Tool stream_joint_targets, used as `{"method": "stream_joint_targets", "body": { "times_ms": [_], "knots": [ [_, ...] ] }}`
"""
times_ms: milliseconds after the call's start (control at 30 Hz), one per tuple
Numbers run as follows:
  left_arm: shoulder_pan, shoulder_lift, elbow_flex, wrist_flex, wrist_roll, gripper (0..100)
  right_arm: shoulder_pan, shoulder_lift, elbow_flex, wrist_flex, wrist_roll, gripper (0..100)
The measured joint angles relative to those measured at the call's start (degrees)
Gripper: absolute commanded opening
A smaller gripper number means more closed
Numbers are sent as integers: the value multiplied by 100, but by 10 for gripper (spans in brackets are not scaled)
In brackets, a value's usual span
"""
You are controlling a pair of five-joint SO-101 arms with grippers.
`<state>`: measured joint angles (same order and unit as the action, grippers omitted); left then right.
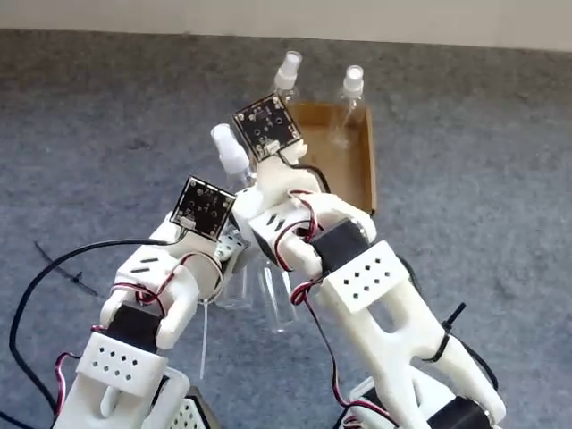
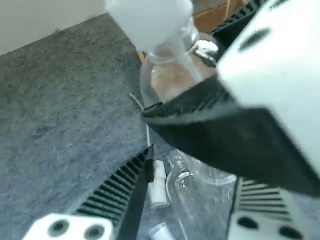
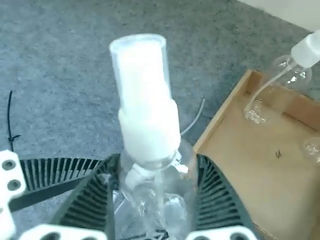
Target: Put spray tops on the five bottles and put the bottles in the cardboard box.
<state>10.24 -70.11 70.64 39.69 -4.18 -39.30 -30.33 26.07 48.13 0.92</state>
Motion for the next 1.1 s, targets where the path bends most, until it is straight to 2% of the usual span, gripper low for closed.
{"method": "stream_joint_targets", "body": {
  "times_ms": [167, 400, 533, 733, 1100],
  "knots": [
    [-44, 0, 0, 0, 0, 245, 158, 0, -35, 97, -9, 5],
    [-141, 0, 0, 0, -9, 245, 791, 70, -35, -26, -9, 5],
    [-396, 0, 0, 0, -9, 245, 1169, 88, -35, -870, -9, 5],
    [-1574, 0, 0, -246, -9, 245, 1275, 571, -26, -2163, -9, 5],
    [-1679, 0, 44, -316, -9, 245, 1301, 1820, 431, -4035, -9, 5]
  ]
}}
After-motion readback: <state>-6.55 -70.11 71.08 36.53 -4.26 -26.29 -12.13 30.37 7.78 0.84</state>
